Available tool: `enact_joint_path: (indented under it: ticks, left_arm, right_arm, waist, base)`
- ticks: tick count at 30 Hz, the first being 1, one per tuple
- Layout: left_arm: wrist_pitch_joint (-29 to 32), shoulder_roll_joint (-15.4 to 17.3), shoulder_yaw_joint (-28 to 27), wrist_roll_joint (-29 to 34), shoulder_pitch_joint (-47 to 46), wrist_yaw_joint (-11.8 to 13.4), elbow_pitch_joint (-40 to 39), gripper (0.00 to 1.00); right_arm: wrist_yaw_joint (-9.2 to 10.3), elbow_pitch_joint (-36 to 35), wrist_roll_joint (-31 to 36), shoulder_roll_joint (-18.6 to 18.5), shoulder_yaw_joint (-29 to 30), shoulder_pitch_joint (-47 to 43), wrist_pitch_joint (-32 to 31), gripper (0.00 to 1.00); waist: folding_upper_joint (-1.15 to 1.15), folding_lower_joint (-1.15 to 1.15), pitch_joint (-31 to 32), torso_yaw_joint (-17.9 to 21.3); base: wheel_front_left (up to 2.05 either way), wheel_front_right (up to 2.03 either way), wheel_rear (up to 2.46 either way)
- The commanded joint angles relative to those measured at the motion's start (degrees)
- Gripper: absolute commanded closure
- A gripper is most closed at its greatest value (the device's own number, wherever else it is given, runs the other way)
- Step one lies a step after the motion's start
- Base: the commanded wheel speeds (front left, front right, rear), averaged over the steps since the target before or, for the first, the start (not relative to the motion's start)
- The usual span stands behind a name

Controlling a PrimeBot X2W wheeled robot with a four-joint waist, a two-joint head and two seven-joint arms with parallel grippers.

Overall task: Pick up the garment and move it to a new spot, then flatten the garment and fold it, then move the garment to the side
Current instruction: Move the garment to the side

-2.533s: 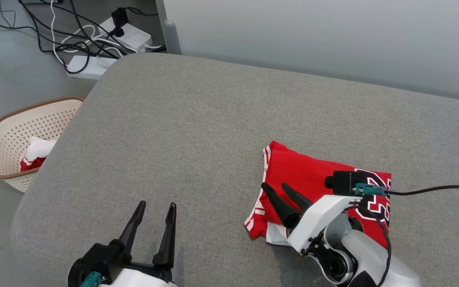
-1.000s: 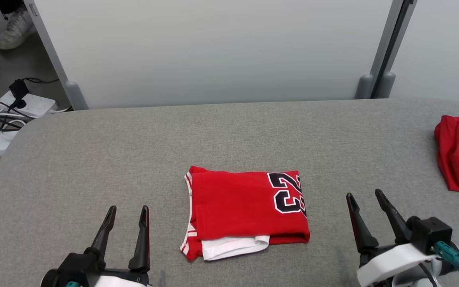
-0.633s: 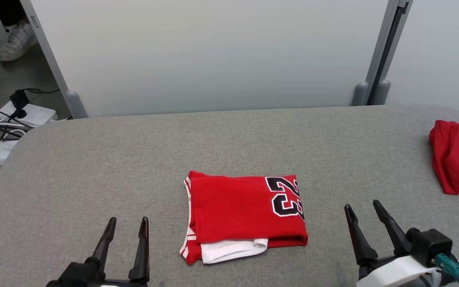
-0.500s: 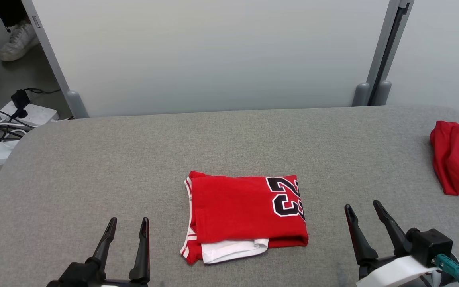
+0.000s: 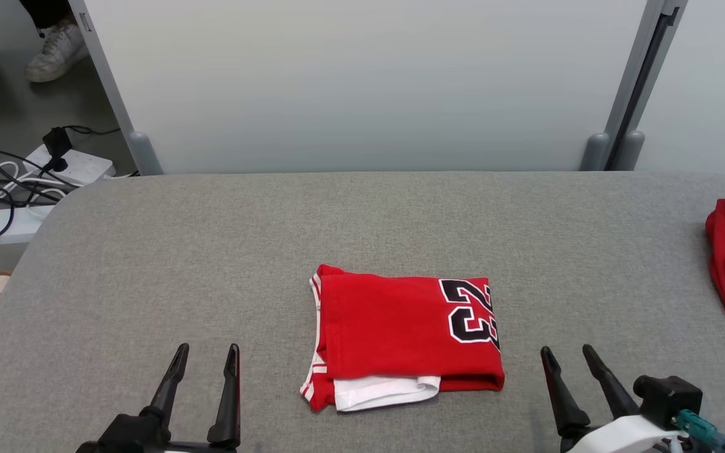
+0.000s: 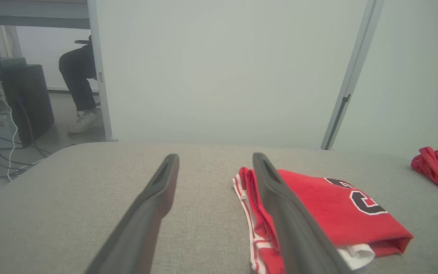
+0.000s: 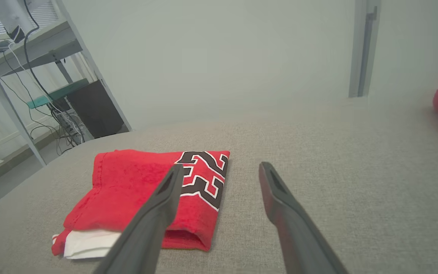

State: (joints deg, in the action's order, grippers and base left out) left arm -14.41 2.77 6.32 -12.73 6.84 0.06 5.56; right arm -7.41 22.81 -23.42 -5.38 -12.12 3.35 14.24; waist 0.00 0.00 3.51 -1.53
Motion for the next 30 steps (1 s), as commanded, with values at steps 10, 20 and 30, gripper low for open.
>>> enact_joint_path:
  ticks: [10, 20, 30]
  left_arm:
    - [-0.59, 0.1, -0.18, 0.07, -3.12, 0.05, -0.88, 0.0]
    - [-0.59, 0.1, 0.22, 0.09, -4.99, -0.15, -0.32, 0.0]
    - [-0.59, 0.1, 0.4, 0.24, -6.0, -0.32, -0.13, 0.0]
  right_arm:
    - [-0.08, 19.01, -17.39, -1.59, -10.8, 17.84, -4.21, 0.0]
    - [-0.08, 28.98, -25.54, -2.67, -15.68, 23.4, -7.66, 0.0]
    - [-0.08, 31.4, -31.82, -2.99, -21.08, 25.19, -9.47, 0.67]
  waist:
    - [0.0, 0.0, -3.29, -4.71]
    - [0.0, 0.0, -6.33, -7.02]
    - [0.0, 0.0, -7.14, -8.55]
  base:
    - [0.0, 0.0, 0.0]
    - [0.0, 0.0, 0.0]
    - [0.0, 0.0, 0.0]
